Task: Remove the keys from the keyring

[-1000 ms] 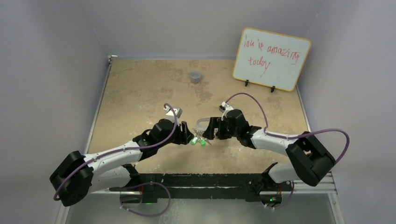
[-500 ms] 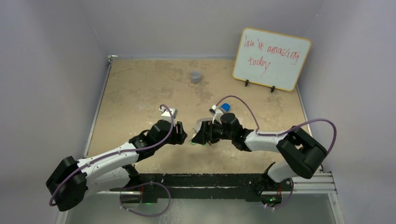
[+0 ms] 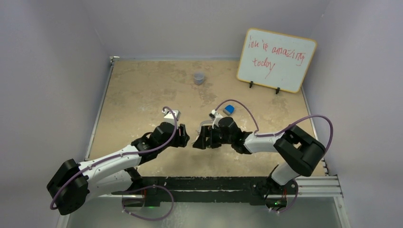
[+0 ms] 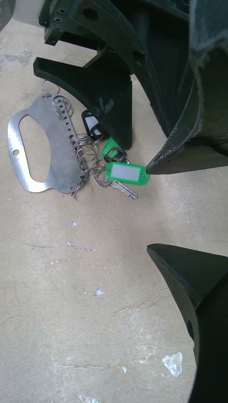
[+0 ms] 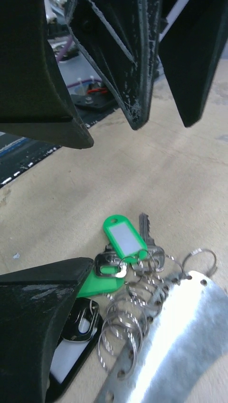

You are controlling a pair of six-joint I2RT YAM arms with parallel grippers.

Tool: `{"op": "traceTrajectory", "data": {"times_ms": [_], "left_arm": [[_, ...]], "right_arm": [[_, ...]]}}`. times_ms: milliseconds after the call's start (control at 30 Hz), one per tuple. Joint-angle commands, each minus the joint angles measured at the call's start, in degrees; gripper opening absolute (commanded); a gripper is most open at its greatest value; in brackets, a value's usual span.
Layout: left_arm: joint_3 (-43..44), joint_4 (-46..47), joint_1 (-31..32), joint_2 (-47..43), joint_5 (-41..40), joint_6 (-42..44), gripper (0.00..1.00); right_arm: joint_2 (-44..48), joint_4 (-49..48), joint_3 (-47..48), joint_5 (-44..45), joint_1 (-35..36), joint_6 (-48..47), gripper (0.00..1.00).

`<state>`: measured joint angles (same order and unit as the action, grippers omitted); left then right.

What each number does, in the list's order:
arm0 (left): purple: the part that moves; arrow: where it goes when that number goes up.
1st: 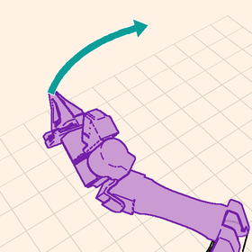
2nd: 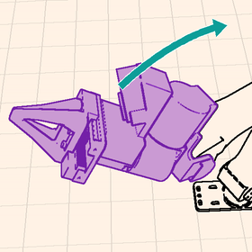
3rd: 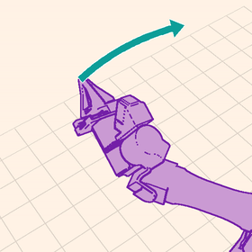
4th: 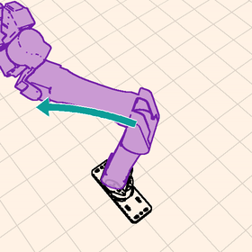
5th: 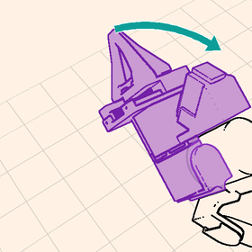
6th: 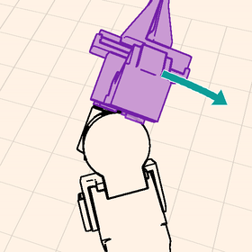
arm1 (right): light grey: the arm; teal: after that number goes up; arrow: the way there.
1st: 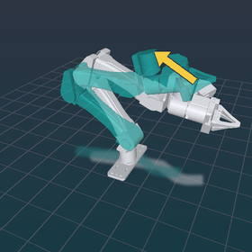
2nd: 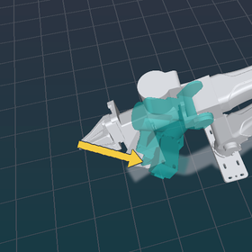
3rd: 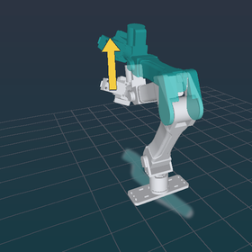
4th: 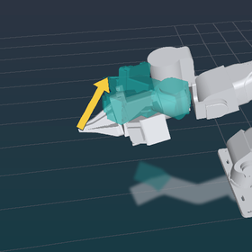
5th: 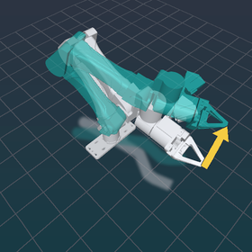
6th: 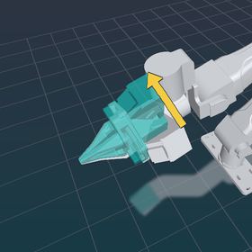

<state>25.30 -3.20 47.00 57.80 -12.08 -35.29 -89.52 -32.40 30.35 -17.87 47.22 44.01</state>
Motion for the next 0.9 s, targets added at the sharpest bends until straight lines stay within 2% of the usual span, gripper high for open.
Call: {"op": "traceTrajectory", "data": {"times_ms": [0,267,367,600,867], "left_arm": [[2.5,0.6,-0.2,0.3,0.2,1.3,0.54],[2.8,1.0,-0.2,0.6,1.2,1.5,0.54],[2.7,1.0,-0.2,0.3,1.0,1.5,0.54],[2.3,4.0,-0.2,2.0,2.6,1.0,0.52],[2.4,6.1,-0.1,3.7,2.8,0.7,0.49]], "right_arm": [[2.1,8.7,1.0,8.9,-0.2,-1.7,0.88],[5.7,13.9,0.0,14.5,-3.4,-1.0,0.89],[7.9,13.9,0.2,13.5,-3.5,-2.6,0.88],[9.1,2.7,0.6,3.8,-3.2,-4.5,0.88],[0.5,-4.7,4.9,-0.9,-3.3,-1.5,0.85]]}}
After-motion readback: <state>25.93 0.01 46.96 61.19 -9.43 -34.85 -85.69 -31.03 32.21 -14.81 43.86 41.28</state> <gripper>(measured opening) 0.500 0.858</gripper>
